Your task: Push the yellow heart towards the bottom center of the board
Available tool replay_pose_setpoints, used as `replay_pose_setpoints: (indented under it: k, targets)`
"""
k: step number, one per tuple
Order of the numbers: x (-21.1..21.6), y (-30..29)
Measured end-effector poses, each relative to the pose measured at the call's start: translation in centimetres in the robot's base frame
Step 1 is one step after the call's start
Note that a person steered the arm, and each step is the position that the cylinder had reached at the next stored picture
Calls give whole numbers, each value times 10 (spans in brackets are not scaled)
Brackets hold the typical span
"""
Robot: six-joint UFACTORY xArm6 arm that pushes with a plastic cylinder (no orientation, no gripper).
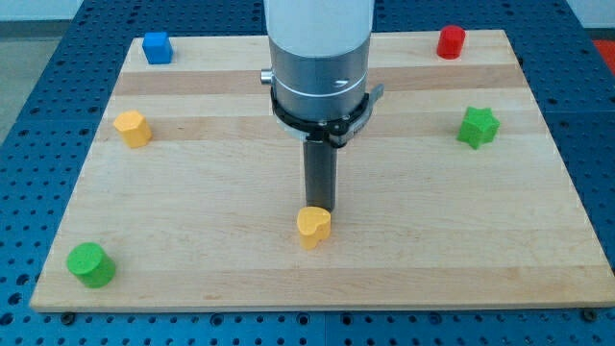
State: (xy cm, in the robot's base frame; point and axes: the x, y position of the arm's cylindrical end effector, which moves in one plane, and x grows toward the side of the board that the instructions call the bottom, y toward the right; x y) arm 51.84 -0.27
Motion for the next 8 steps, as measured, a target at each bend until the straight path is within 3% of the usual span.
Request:
replay_pose_setpoints:
  k: [3, 5, 8]
  targets:
    - [8, 31]
    - [18, -2]
    - [46, -2]
